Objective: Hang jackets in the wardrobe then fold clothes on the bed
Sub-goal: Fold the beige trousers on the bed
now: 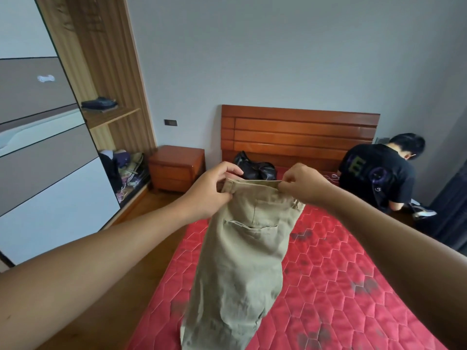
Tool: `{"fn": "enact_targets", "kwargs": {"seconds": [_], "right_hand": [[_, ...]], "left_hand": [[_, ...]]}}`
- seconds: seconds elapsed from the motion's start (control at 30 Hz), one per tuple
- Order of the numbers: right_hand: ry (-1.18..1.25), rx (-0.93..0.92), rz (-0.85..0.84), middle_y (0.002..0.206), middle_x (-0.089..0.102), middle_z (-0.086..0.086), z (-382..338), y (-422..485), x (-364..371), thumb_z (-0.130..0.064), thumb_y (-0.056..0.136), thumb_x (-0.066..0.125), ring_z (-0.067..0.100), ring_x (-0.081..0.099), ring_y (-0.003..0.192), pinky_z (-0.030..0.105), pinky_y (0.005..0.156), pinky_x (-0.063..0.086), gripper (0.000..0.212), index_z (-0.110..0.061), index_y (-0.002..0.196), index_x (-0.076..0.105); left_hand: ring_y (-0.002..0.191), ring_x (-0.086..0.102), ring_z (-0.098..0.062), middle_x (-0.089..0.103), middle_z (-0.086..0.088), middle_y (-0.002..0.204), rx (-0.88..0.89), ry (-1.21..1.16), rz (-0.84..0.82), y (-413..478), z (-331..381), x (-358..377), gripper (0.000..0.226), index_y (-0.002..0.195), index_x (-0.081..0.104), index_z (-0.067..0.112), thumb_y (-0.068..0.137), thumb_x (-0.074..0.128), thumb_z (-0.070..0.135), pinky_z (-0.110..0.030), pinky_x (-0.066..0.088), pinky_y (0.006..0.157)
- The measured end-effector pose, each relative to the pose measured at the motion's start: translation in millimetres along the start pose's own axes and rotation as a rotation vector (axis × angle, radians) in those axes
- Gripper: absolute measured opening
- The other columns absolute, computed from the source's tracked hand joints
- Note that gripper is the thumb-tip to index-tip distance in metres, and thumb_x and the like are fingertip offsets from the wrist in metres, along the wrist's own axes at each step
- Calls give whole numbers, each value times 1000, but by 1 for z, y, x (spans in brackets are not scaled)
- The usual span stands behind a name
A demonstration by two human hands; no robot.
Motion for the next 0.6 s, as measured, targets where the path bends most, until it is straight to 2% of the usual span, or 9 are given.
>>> {"fn": "enact_targets", "kwargs": {"seconds": [0.03,0.07,0.13,0.17,0.3,0.37,0.43,0.5,0.6], "right_hand": [[78,-11,-63,99,66,4,2,0,1,-26,88,62,24,62,89,34,70,49,14,-17,85,73],[125,-34,-127,96,68,1,3,-1,3,-19,86,64,22,64,87,34,72,52,9,-20,90,72],[127,-109,-234,95,67,-11,-2,-5,5,-9,86,65,15,65,89,28,73,52,24,-26,101,71],[115,-144,-269,94,66,-14,-5,-7,8,-9,87,65,11,64,90,25,75,50,28,-28,107,71],[204,-187,-367,105,69,-14,-13,-11,12,-27,96,65,6,64,97,26,88,47,24,-28,118,72],[113,-198,-417,99,70,-11,-17,-15,15,-31,93,68,10,64,91,26,81,48,18,-26,110,72],[-140,-248,-380,90,67,-5,-24,-16,19,-32,92,67,17,61,82,28,69,45,16,-20,103,68],[-300,-311,-209,86,63,-3,-31,-14,19,-35,91,62,22,60,81,32,65,42,21,-17,102,58],[-181,-341,-38,92,56,-4,-33,-11,13,-36,85,70,20,58,81,37,64,47,41,-28,113,42]], "left_hand": [[90,66,2,71,7,106,32,20,-3,1,2,-2,47,112,60,28,86,59,-11,-15,47,77],[94,67,-2,70,7,106,53,35,-3,2,2,-4,46,109,61,30,86,60,-9,-20,50,81],[99,69,-12,70,10,111,68,54,-17,3,-1,-6,44,106,63,35,88,62,-6,-40,58,86],[102,70,-12,70,13,115,72,48,-23,3,-1,-7,44,104,64,35,89,62,-6,-44,58,89],[119,60,2,67,22,124,107,64,7,3,-1,-16,42,104,67,36,90,63,-4,-32,51,105],[123,57,2,65,22,125,132,114,0,1,0,-20,43,104,67,36,91,63,-4,-28,47,107],[122,56,3,66,18,123,200,172,-19,-1,3,-22,43,100,70,27,88,59,-13,-21,44,107],[121,57,2,67,12,122,274,201,-46,-2,6,-21,41,95,73,17,85,56,-19,-17,44,105],[121,58,-1,67,9,123,332,231,-38,0,6,-29,39,93,74,12,83,57,-21,-19,45,103]]}}
Point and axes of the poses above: each hand's wrist, its own y-axis towards the middle knuckle, its own x-axis out of the palm, z = x × y, the point moved 5 cm from there along y, towards the middle knuckle
